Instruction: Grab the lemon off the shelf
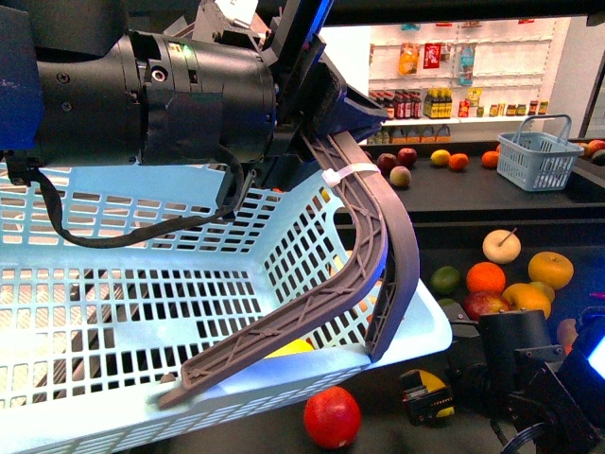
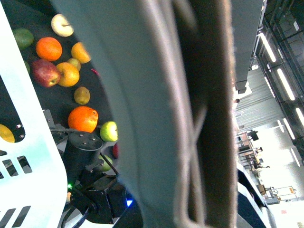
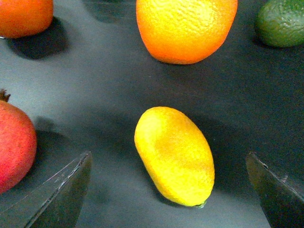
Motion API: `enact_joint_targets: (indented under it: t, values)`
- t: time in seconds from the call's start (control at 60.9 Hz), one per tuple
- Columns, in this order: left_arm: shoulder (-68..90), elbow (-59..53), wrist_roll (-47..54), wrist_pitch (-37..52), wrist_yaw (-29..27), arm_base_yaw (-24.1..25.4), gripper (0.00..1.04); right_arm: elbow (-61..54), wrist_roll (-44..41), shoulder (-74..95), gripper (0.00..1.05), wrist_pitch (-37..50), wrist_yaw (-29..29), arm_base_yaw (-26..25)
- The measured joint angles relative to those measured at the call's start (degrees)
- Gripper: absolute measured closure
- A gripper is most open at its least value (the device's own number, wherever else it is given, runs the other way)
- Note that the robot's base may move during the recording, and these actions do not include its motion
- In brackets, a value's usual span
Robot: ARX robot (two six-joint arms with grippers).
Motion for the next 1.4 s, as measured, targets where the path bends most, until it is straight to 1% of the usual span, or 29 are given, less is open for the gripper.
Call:
enact_joint_targets:
  t: [0.443, 0.903, 0.952, 0.968, 1.001, 1.018, 1.067, 1.083, 1.247, 1.313, 1.395]
  values:
    - [0.0, 0.0, 0.0, 0.0, 0.0, 0.0, 0.99, 4.9, -0.7, 5.0, 0.07, -3.4, -0.5, -0.3]
    - [0.0, 0.0, 0.0, 0.0, 0.0, 0.0, 0.99, 9.7, -0.9, 7.8, 0.07, -5.5, 1.0, -0.1]
    - [0.0, 0.0, 0.0, 0.0, 0.0, 0.0, 0.99, 10.0, -0.9, 8.0, 0.12, -5.5, 1.0, 0.0]
    - [0.0, 0.0, 0.0, 0.0, 0.0, 0.0, 0.99, 10.1, -0.9, 8.1, 0.16, -5.5, 1.1, 0.1]
    - [0.0, 0.0, 0.0, 0.0, 0.0, 0.0, 0.99, 10.1, -0.9, 8.1, 0.18, -5.5, 1.1, 0.2]
    - [0.0, 0.0, 0.0, 0.0, 0.0, 0.0, 0.99, 10.2, -0.9, 8.1, 0.23, -5.5, 1.0, 0.2]
    - [0.0, 0.0, 0.0, 0.0, 0.0, 0.0, 0.99, 10.2, -0.9, 8.1, 0.27, -5.5, 1.0, 0.3]
    - [0.0, 0.0, 0.0, 0.0, 0.0, 0.0, 0.99, 10.2, -0.9, 8.1, 0.31, -5.5, 1.0, 0.4]
    - [0.0, 0.0, 0.0, 0.0, 0.0, 0.0, 0.99, 10.3, -0.8, 8.1, 0.53, -5.2, 0.9, 0.4]
    - [0.0, 0.0, 0.0, 0.0, 0.0, 0.0, 0.99, 10.3, -0.4, 8.1, 0.57, -4.7, 1.0, 0.4]
    - [0.0, 0.0, 0.0, 0.0, 0.0, 0.0, 0.99, 9.6, 0.7, 7.8, 0.58, -4.2, 1.6, 0.3]
